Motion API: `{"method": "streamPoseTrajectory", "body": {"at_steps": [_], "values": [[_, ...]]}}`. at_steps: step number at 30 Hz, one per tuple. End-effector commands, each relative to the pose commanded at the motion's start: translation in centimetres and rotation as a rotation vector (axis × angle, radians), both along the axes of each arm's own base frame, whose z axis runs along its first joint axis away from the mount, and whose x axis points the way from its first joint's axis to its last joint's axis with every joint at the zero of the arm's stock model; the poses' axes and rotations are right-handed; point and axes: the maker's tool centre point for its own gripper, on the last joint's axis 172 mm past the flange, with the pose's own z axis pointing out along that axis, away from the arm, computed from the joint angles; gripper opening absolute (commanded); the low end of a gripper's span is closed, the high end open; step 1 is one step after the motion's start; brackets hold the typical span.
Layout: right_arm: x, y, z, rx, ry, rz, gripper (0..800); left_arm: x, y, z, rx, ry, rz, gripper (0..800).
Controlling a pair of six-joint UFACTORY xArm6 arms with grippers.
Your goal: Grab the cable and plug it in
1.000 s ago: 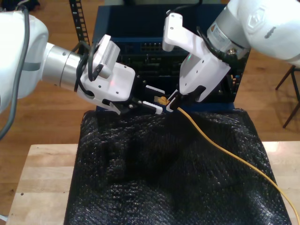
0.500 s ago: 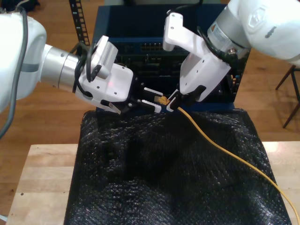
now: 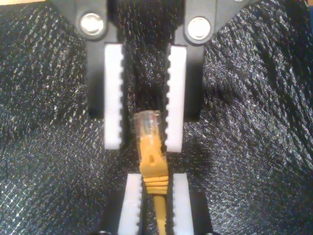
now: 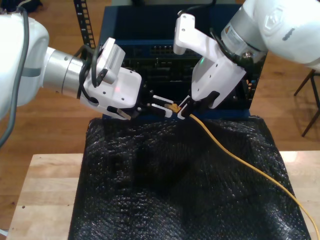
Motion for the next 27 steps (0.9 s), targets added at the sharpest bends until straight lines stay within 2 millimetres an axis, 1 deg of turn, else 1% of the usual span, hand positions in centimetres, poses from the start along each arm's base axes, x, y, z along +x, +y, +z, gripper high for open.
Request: {"method": "streamPoseTrajectory", "body": {"at_steps": [1, 3, 5, 7, 9, 10, 13, 14, 17, 20, 21, 22, 25, 27], "values": [[0.0, 0.0, 0.0, 0.0, 0.0, 0.0, 7, 0.0, 0.0, -0.1, 0.001, 0.001, 0.001, 110], [0.0, 0.0, 0.0, 0.0, 0.0, 0.0, 7, 0.0, 0.0, -0.1, 0.0, 0.002, 0.001, 101], [0.0, 0.0, 0.0, 0.0, 0.0, 0.0, 7, -0.2, 0.0, -0.3, 0.0, 0.01, 0.002, 44], [0.0, 0.0, 0.1, 0.002, -0.001, 0.0, 10, -0.2, 0.0, -0.5, -0.002, 0.013, 0.002, 36], [0.0, 0.2, 0.1, 0.011, 0.004, -0.004, 33, -0.3, 0.0, -0.5, -0.001, 0.017, 0.001, 23], [0.0, 0.2, 0.1, 0.013, 0.004, -0.005, 60, -0.4, 0.0, -0.6, -0.001, 0.018, 0.001, 16], [0.0, 0.1, 0.1, 0.013, 0.004, -0.006, 161, -0.4, 0.0, -0.6, -0.002, 0.017, -0.001, 3], [0.0, 0.1, 0.1, 0.013, 0.004, -0.006, 216, -0.4, 0.0, -0.6, -0.002, 0.019, -0.001, 3], [0.1, 0.0, 0.1, 0.01, 0.003, -0.007, 344, -0.4, 0.0, -0.5, -0.002, 0.017, -0.001, 3], [0.2, -0.2, 0.3, 0.006, -0.007, -0.002, 520, -0.4, 0.0, -0.5, 0.0, 0.016, -0.001, 3], [0.2, -0.2, 0.5, 0.008, -0.018, 0.009, 600, -0.3, 0.0, -0.5, 0.0, 0.016, 0.0, 3], [0.1, -0.3, 0.9, 0.01, -0.032, 0.02, 659, -0.3, 0.1, -0.5, 0.001, 0.016, -0.001, 3], [0.0, -0.3, 1.7, 0.017, -0.061, 0.041, 728, -0.3, 0.0, -0.5, 0.0, 0.016, 0.0, 3], [0.0, -0.3, 1.9, 0.02, -0.068, 0.047, 758, -0.4, 0.1, -0.6, 0.001, 0.018, -0.001, 3]]}}
